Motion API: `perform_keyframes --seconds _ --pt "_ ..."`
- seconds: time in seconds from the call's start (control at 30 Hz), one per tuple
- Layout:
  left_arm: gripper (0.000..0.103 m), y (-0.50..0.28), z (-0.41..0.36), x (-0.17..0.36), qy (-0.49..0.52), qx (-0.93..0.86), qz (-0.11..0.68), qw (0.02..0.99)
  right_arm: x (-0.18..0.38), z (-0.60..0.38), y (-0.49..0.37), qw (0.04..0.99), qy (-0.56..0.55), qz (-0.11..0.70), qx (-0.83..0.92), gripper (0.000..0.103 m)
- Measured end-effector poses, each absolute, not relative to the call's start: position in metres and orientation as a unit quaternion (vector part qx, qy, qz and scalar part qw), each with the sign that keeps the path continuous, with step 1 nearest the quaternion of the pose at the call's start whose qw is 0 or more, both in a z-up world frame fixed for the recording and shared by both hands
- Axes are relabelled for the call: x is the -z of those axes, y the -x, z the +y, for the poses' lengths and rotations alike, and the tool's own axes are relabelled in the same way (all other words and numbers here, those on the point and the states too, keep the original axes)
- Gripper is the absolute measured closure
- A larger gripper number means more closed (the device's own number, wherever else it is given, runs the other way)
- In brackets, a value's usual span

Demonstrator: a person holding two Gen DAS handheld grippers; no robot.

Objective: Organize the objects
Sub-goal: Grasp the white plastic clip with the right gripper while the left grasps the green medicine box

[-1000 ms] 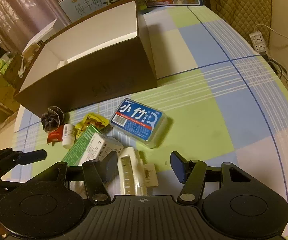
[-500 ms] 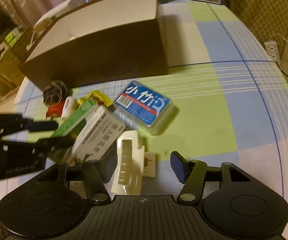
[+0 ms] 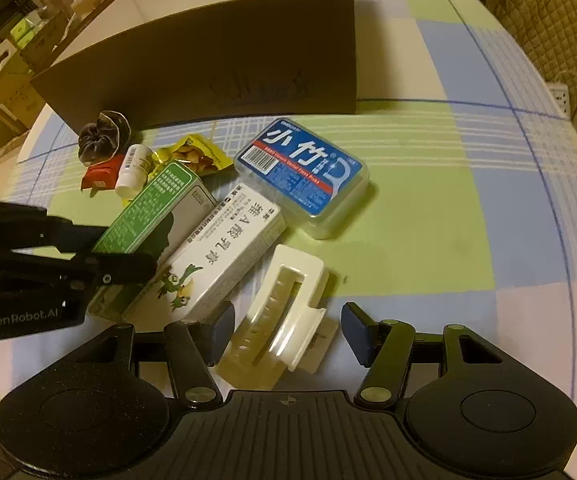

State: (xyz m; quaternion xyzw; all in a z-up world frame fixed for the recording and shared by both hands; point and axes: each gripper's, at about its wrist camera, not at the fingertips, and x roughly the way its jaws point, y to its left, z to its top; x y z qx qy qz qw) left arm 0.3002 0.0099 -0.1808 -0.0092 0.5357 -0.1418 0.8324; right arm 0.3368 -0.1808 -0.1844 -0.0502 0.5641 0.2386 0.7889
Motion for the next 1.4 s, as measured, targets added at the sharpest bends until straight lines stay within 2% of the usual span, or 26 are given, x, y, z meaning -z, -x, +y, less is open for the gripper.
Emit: perform_keyframes --seconds 0.33,0.47,0.83,1.4 --pt "0.073 -0.308 0.008 0.187 0.024 0.124 0.539 0.833 0.194 -0.161 -0.335 0.794 0.107 0.554 -0.227 0.047" --pt "0.075 -0.308 0.007 0.187 0.019 0.123 0.537 0.835 0.194 -0.162 -0.334 0.798 0.116 0.547 -0.225 0.055" --pt "0.077 -0.305 0.009 0.178 0.015 0.119 0.520 0.846 0.188 -0.166 -0.335 0.803 0.101 0.539 -0.233 0.065" --pt "0.078 -0.298 0.026 0.149 0.052 0.105 0.476 0.872 0.157 -0.194 -0.337 0.828 0.023 0.508 -0.237 0.066"
